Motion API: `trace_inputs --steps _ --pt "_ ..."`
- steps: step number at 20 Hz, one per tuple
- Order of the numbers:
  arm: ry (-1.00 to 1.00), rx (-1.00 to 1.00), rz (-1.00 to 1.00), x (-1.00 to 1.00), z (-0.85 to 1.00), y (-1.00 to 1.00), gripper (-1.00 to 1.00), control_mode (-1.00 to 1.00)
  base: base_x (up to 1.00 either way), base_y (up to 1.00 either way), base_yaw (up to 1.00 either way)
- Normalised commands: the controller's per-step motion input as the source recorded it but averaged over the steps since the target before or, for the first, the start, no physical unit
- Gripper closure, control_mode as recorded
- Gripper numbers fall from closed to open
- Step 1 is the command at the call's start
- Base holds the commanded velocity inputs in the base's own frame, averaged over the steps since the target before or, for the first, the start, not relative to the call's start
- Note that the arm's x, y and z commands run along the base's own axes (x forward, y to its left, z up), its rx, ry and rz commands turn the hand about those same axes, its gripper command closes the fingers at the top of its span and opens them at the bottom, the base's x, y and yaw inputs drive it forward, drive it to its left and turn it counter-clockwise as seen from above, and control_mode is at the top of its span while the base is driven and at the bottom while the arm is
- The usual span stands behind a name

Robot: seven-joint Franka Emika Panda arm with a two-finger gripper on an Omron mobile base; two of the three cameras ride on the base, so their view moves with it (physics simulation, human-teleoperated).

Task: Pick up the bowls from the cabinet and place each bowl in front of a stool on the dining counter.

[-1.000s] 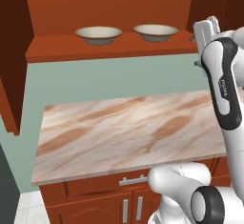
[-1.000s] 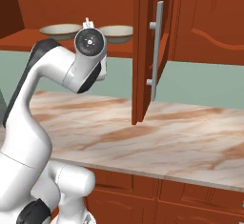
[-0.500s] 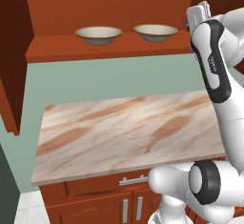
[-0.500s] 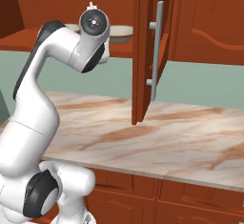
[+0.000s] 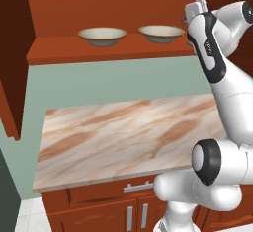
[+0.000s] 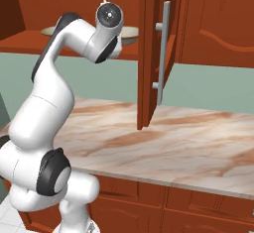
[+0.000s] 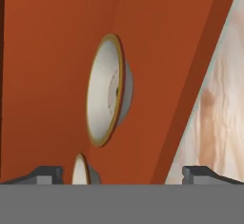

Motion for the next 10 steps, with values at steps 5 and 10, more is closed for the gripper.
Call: trace_inputs --steps 5,10 --pt "0.01 0.0 0.0 0.43 -0.14 -0.01 -1.0 -1.0 0.0 0.0 0.0" --pt "0.0 0.0 0.0 0.41 -0.27 0.0 -1.0 -1.0 0.0 0.0 0.0"
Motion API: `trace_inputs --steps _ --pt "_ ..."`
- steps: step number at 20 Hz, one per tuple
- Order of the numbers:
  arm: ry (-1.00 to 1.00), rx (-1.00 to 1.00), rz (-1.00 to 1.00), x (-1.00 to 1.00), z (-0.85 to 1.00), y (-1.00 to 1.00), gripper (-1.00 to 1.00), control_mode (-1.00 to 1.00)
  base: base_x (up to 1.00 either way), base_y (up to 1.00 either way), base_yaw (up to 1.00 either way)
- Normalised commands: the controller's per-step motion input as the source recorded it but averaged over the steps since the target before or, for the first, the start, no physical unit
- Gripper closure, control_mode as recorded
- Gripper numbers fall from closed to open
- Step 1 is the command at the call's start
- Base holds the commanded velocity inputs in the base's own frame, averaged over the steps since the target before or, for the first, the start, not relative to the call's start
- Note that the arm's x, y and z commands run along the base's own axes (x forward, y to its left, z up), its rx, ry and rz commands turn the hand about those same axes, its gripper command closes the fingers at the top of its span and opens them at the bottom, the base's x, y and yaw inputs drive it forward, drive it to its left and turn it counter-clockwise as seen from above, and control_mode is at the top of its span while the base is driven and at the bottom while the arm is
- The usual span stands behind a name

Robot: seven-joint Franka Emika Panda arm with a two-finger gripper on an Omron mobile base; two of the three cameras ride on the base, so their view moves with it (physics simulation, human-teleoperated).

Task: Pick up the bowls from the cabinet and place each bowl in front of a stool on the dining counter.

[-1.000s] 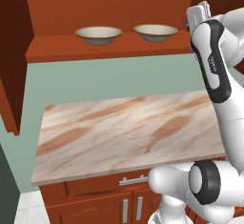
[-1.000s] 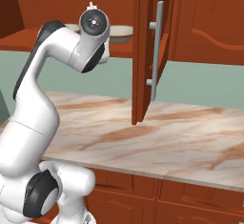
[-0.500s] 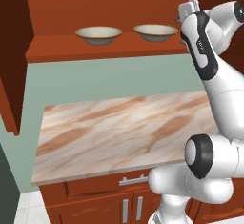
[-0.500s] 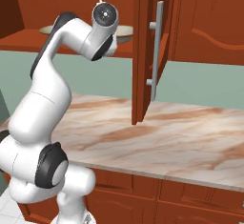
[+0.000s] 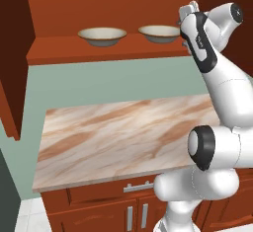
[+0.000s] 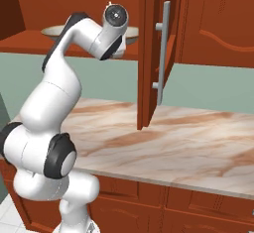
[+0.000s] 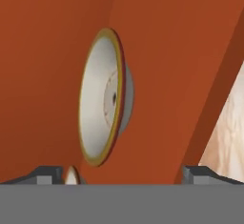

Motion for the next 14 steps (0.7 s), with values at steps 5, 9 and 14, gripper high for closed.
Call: trace_inputs --steps 5,9,14 --pt "0.0 0.0 0.0 0.3 -0.17 -0.01 -1.0 -1.0 0.0 0.0 0.0" --pt "0.02 0.0 0.0 0.32 0.0 0.0 -1.0 -1.0 0.0 0.0 0.0" --pt "0.07 0.0 0.0 0.42 0.0 0.0 -1.0 -1.0 0.0 0.0 0.0"
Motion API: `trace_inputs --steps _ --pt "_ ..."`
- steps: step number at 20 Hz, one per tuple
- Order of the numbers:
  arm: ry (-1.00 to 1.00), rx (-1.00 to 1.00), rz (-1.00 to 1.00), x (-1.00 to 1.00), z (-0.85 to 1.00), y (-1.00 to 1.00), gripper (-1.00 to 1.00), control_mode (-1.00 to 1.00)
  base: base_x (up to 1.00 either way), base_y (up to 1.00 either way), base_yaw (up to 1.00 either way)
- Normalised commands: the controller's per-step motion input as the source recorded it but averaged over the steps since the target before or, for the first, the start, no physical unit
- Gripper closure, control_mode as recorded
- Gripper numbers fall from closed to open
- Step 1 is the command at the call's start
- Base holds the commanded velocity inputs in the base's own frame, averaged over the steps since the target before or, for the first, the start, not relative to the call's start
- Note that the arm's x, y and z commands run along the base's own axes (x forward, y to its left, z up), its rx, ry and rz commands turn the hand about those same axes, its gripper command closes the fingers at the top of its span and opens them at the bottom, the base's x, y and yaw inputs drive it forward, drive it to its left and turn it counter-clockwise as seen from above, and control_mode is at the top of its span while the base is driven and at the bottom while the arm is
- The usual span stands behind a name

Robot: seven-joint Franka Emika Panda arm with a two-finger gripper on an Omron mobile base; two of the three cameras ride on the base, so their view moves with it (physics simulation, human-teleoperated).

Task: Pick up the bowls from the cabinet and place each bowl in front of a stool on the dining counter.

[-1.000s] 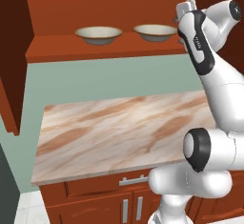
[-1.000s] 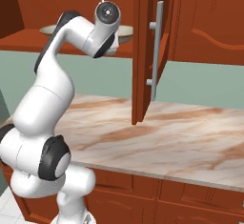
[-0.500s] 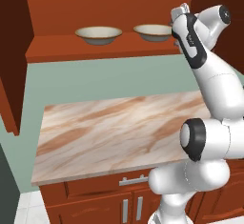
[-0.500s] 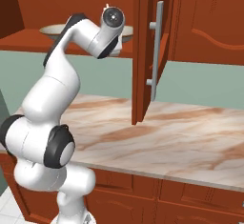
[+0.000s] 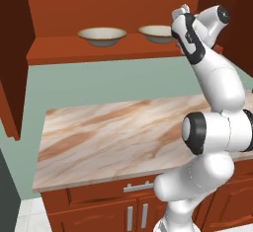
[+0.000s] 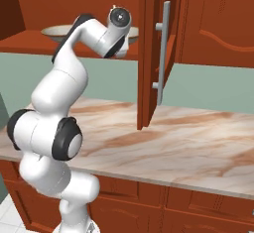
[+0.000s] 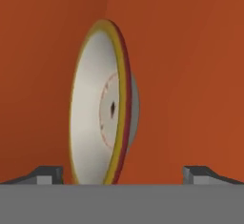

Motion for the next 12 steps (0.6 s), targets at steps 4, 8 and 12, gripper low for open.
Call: trace_inputs --steps 4,8,12 --pt "0.11 0.0 0.0 0.49 0.0 0.0 -1.0 -1.0 0.0 0.0 0.0" --pt "0.1 0.0 0.0 0.45 0.0 0.0 -1.0 -1.0 0.0 0.0 0.0" --pt "0.08 0.0 0.0 0.43 0.0 0.0 -1.0 -1.0 0.0 0.0 0.0"
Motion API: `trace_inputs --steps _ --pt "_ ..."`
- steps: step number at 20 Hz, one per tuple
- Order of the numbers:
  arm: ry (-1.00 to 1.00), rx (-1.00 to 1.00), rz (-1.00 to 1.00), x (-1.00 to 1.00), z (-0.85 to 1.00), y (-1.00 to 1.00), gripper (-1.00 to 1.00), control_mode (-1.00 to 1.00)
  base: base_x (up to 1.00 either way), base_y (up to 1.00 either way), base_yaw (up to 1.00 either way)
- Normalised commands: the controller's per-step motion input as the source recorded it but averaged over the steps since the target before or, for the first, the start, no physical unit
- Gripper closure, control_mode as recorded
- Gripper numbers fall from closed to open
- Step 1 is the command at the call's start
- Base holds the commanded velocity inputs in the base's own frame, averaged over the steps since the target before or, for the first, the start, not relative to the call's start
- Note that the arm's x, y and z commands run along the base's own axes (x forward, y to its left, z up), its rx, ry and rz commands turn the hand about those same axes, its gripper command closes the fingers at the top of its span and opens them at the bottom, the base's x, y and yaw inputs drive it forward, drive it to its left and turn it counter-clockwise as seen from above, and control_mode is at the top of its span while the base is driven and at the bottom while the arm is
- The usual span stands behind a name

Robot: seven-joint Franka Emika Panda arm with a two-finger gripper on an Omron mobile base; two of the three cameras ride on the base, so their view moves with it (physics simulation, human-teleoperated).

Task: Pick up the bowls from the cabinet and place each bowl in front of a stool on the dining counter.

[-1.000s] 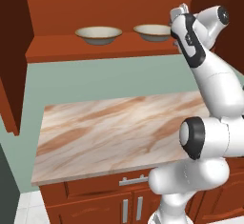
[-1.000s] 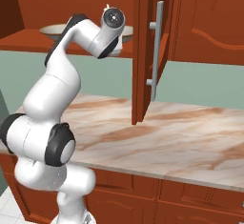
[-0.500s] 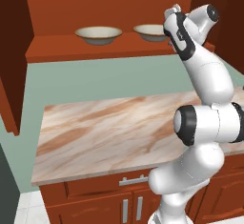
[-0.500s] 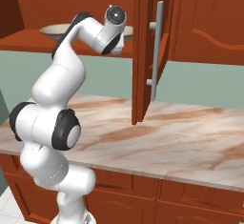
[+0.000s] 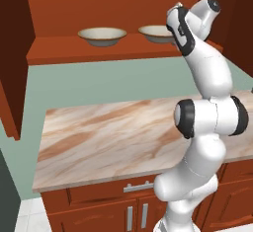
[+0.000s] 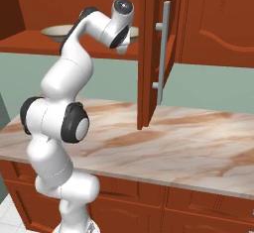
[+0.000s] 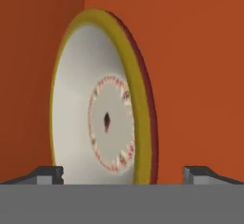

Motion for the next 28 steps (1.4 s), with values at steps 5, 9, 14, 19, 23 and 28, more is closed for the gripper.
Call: trace_inputs --steps 5,9,14,19,23,28 --pt "0.0 0.0 0.0 0.43 -0.02 0.0 -1.0 -1.0 0.0 0.0 0.0" --pt "0.0 0.0 0.0 0.38 0.0 0.0 -1.0 -1.0 0.0 0.0 0.0" --pt "0.0 0.0 0.0 0.28 -0.08 0.0 1.0 -1.0 0.0 0.0 0.0" --pt "0.0 0.0 0.0 0.07 0.0 0.0 1.0 -1.0 0.0 0.0 0.0" --pt "0.0 0.0 0.0 0.0 0.0 0.0 1.0 -1.0 0.0 0.0 0.0" --pt "0.0 0.0 0.0 0.0 0.0 0.0 1.0 -1.0 0.0 0.0 0.0"
